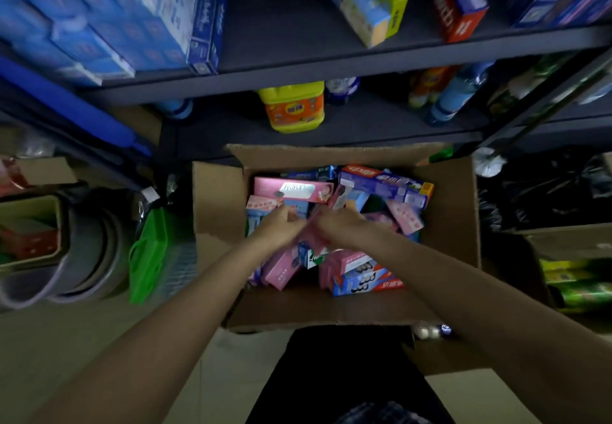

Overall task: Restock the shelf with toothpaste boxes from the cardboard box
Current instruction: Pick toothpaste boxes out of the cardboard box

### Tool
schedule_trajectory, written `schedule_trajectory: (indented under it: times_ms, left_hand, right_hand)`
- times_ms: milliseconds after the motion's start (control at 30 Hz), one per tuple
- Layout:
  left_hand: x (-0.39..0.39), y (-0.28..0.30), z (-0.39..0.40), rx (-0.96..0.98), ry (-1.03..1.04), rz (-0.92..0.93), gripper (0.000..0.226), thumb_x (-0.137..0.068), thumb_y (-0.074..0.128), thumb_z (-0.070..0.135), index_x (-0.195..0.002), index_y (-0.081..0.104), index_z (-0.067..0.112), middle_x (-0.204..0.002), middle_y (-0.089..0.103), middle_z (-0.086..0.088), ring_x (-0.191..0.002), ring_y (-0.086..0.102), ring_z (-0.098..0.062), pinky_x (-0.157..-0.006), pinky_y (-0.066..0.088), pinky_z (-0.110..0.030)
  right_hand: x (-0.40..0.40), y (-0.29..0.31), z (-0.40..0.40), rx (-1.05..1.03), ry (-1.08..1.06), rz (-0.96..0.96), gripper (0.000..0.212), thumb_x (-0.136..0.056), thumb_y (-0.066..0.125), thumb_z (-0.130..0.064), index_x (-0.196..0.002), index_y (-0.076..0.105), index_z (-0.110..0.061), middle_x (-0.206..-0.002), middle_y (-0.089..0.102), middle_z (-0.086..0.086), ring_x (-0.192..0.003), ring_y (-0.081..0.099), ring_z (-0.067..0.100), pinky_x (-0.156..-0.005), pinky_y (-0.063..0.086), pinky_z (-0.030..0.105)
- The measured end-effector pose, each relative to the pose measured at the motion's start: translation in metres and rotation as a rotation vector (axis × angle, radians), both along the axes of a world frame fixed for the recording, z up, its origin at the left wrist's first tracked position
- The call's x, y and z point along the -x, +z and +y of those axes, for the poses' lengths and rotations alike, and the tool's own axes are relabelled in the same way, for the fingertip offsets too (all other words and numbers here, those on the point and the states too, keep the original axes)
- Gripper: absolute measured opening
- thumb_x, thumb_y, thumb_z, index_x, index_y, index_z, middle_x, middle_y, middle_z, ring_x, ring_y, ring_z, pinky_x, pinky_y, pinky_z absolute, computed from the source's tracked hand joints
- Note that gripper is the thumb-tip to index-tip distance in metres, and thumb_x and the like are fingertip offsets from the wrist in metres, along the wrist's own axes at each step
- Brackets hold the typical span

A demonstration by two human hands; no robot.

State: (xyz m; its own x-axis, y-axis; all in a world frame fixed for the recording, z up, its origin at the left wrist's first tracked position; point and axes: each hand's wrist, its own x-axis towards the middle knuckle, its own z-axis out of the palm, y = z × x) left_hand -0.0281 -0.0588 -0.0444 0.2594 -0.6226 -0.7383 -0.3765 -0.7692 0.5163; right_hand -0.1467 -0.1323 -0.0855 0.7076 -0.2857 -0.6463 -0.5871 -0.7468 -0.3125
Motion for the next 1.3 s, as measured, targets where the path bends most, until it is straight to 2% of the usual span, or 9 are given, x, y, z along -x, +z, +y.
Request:
schedule_trajectory:
  times_ms: [167, 267, 400, 533, 700, 833, 933, 1133, 1300]
  left_hand:
    - [0.0, 0.064, -0.016, 0.008, 0.257, 0.353, 0.019, -0.09, 0.057, 0.016, -0.107, 0.05, 0.013, -0.097, 0.061, -0.008, -0.081, 0.058, -0.014, -0.068, 0.052, -0.025]
    - [-0.016, 0.12, -0.029, 0.128, 0.14, 0.405, 0.012, -0.087, 0.058, 0.005, -0.098, 0.058, 0.012, -0.076, 0.067, 0.0, -0.063, 0.064, -0.008, -0.053, 0.054, -0.019]
    - [-0.043, 0.194, -0.05, 0.288, -0.056, 0.418, 0.02, -0.084, 0.059, -0.001, -0.095, 0.06, 0.016, -0.089, 0.064, -0.002, -0.077, 0.061, -0.01, -0.067, 0.05, -0.021]
    - [-0.049, 0.266, -0.077, 0.493, -0.11, 0.451, 0.032, -0.082, 0.055, -0.01, -0.102, 0.059, 0.015, -0.092, 0.063, -0.003, -0.074, 0.064, -0.006, -0.063, 0.054, -0.015]
    - [-0.026, 0.33, -0.122, 0.694, -0.243, 0.386, 0.034, -0.08, 0.06, -0.007, -0.101, 0.059, 0.02, -0.099, 0.061, -0.002, -0.09, 0.059, -0.012, -0.072, 0.053, -0.016]
    - [0.011, 0.363, -0.175, 1.0, -0.24, 0.16, 0.036, -0.079, 0.066, -0.001, -0.105, 0.057, 0.022, -0.103, 0.059, -0.002, -0.095, 0.056, -0.013, -0.081, 0.048, -0.018]
    - [0.031, 0.373, -0.222, 1.131, -0.206, -0.113, 0.042, -0.082, 0.063, 0.004, -0.12, 0.052, 0.02, -0.121, 0.054, -0.006, -0.109, 0.054, -0.018, -0.095, 0.043, -0.027]
    - [0.053, 0.362, -0.305, 0.974, -0.226, -0.329, 0.037, -0.087, 0.055, 0.009, -0.124, 0.052, 0.014, -0.13, 0.047, -0.006, -0.116, 0.05, -0.017, -0.095, 0.04, -0.025]
    - [0.062, 0.352, -0.367, 0.88, -0.31, -0.446, 0.038, -0.089, 0.053, 0.014, -0.127, 0.048, 0.015, -0.132, 0.043, -0.005, -0.12, 0.047, -0.02, -0.101, 0.039, -0.029]
  right_hand:
    - [-0.008, 0.093, -0.016, -0.065, -0.22, -0.305, 0.058, -0.07, 0.078, -0.039, -0.118, 0.058, -0.015, -0.112, 0.058, 0.014, -0.105, 0.056, 0.029, -0.083, 0.044, 0.031]
    - [-0.005, 0.153, -0.027, -0.032, -0.204, -0.401, 0.063, -0.069, 0.077, -0.043, -0.122, 0.057, -0.015, -0.107, 0.062, 0.011, -0.101, 0.057, 0.023, -0.083, 0.046, 0.031]
    - [0.014, 0.248, -0.06, -0.152, -0.359, -0.438, 0.047, -0.086, 0.064, -0.037, -0.127, 0.055, -0.017, -0.102, 0.062, -0.004, -0.06, 0.058, -0.013, -0.06, 0.046, 0.01]
    - [0.041, 0.316, -0.095, -0.009, -0.351, -0.419, 0.044, -0.089, 0.062, -0.029, -0.127, 0.055, -0.009, -0.105, 0.064, -0.001, -0.065, 0.061, 0.011, -0.067, 0.05, 0.03]
    - [0.067, 0.384, -0.134, 0.213, -0.311, -0.419, 0.047, -0.085, 0.067, -0.02, -0.13, 0.051, -0.016, -0.122, 0.058, 0.002, -0.087, 0.061, 0.011, -0.077, 0.051, 0.03]
    - [0.095, 0.433, -0.185, 0.399, -0.407, -0.509, 0.048, -0.08, 0.072, -0.015, -0.126, 0.056, -0.016, -0.112, 0.061, 0.0, -0.078, 0.066, 0.021, -0.062, 0.052, 0.02]
    - [0.112, 0.452, -0.237, 0.648, -0.445, -0.487, 0.051, -0.082, 0.07, -0.019, -0.13, 0.054, -0.022, -0.123, 0.06, 0.005, -0.097, 0.065, 0.026, -0.086, 0.051, 0.03]
    - [0.127, 0.42, -0.348, 0.764, -0.662, -0.363, 0.056, -0.077, 0.06, 0.006, -0.125, 0.053, -0.023, -0.116, 0.051, 0.015, -0.087, 0.067, 0.036, -0.077, 0.057, 0.043]
    - [0.123, 0.391, -0.426, 0.815, -0.696, -0.322, 0.043, -0.09, 0.048, -0.005, -0.13, 0.049, -0.02, -0.124, 0.045, 0.016, -0.109, 0.055, 0.039, -0.092, 0.047, 0.04]
